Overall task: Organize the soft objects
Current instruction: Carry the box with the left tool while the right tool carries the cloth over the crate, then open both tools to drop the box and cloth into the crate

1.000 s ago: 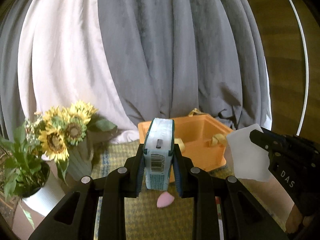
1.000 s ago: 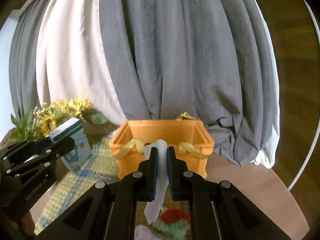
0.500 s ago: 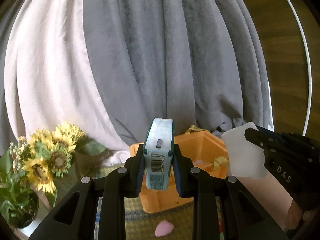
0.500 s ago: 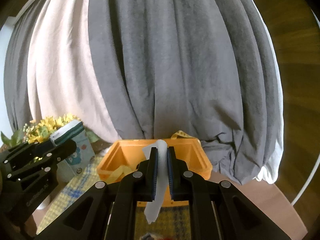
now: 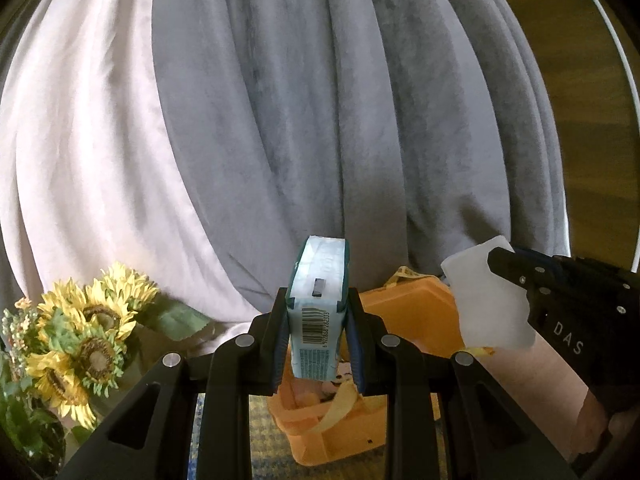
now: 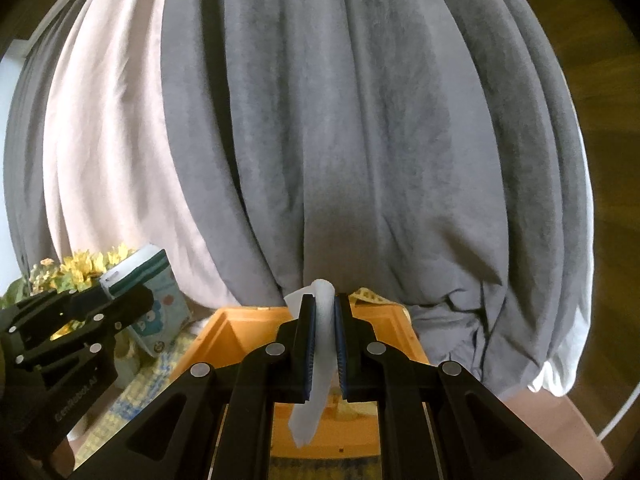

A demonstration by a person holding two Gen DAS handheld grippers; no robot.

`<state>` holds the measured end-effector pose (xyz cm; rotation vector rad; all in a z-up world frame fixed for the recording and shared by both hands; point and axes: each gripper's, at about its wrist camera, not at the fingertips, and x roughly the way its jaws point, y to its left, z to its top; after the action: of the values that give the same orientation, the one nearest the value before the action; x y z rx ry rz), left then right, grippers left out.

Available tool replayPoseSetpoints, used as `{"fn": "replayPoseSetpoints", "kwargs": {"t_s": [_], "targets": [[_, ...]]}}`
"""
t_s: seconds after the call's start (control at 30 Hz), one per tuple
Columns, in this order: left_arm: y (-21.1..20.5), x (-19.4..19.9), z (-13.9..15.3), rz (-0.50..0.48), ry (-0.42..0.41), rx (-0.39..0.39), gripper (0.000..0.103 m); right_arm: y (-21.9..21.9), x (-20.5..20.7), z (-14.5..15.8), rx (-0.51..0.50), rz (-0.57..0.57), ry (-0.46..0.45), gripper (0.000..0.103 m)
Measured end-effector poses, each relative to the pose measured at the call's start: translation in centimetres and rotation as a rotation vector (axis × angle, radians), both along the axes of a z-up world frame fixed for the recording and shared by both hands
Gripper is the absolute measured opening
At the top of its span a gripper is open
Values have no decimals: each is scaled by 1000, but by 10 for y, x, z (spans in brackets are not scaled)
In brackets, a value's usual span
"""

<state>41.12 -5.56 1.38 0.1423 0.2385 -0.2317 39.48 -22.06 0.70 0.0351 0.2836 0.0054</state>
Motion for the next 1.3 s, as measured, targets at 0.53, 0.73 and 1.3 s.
{"fn": "replayPoseSetpoints", "kwargs": {"t_s": [0.53, 0.73, 1.3], "targets": [[-15, 66, -29, 12, 64, 30, 26, -10, 67, -30, 2, 4, 53, 10], [-23, 89, -46, -4, 119, 36, 26, -16, 87, -45, -5, -6, 94, 10], [-32, 105, -63, 9, 172, 50, 61, -35, 109, -74, 24, -66, 202, 60]]}}
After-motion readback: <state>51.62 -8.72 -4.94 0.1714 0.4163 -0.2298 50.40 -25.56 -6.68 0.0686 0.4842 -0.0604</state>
